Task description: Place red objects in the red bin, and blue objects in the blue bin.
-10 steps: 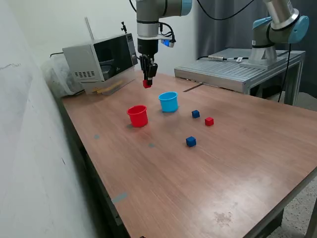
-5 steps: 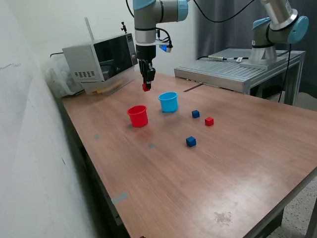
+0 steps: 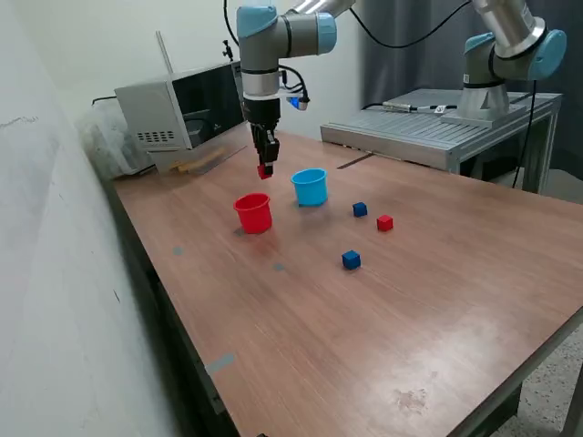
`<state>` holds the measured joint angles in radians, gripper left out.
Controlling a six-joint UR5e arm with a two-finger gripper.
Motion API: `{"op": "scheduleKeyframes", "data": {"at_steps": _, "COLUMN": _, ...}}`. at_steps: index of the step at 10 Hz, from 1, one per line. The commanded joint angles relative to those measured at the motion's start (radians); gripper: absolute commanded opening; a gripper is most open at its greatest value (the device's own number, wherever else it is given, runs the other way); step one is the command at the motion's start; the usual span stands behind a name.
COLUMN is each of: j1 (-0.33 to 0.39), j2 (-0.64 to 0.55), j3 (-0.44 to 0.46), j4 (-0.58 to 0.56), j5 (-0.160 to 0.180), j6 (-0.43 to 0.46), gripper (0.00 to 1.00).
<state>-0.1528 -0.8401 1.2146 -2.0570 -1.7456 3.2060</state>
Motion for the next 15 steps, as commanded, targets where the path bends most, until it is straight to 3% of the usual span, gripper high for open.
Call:
{"op": "scheduleKeyframes", "data": {"at_steps": 1, "j1": -0.01, "j2": 0.042, "j3": -0.047, "j4": -0.003, "j5": 0.0, "j6": 0.0, "gripper": 0.0}}
{"op": "scheduleKeyframes", "data": {"at_steps": 9, "j1": -0.042, "j2": 0.081, "j3": -0.072, "j4": -0.003, "j5": 0.0, "j6": 0.002, "gripper": 0.0}}
{"op": "scheduleKeyframes", "data": {"at_steps": 10, "j1": -0.04, "j2": 0.084, "j3": -0.072, "j4": -0.003, "j5": 0.0, "j6": 0.002, "gripper": 1.0}}
{"op": "scheduleKeyframes", "data": {"at_steps": 15, "j1": -0.024, "j2": 0.092, "j3": -0.054, "j4": 0.001, "j5": -0.002, "j6": 0.003, "gripper": 1.0}}
